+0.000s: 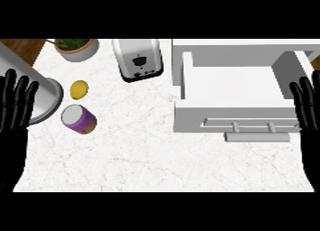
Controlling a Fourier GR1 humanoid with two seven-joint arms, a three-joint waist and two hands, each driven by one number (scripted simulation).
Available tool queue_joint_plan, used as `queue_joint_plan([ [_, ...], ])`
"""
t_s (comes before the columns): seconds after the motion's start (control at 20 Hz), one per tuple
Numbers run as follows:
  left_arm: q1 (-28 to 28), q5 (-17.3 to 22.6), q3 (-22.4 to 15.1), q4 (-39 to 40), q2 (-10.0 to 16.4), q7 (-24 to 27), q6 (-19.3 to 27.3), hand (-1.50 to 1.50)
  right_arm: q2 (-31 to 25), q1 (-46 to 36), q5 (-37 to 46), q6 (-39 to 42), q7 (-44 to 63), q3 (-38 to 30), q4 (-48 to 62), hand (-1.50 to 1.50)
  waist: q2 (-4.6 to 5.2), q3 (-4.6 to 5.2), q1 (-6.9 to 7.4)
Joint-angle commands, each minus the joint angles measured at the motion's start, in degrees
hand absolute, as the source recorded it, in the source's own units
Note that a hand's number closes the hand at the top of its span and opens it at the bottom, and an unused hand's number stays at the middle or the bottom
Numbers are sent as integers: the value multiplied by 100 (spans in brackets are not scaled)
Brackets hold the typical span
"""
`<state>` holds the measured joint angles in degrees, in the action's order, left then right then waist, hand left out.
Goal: Pick up the can, place it into the drawer and close the drawer
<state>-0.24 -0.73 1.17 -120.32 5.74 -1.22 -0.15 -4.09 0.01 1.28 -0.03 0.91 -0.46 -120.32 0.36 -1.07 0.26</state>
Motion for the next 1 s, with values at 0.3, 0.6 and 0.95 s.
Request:
queue_joint_plan([
  [0.3, 29, 979, 807, 1308, 800, -517, -843, -150, 185, 371, -65, -357, 797, -230, 255, -150, 30, 111, -146],
  [0.6, 159, 1602, 1083, 929, 1110, -1264, -1181, -150, -56, 1008, -356, -178, 1010, -701, -213, -150, -47, 106, -47],
  [0.95, 492, 2044, 1660, 688, 1237, -1383, -1590, -150, -138, 1564, -940, 351, 418, -1304, -72, -150, -46, 106, -31],
])
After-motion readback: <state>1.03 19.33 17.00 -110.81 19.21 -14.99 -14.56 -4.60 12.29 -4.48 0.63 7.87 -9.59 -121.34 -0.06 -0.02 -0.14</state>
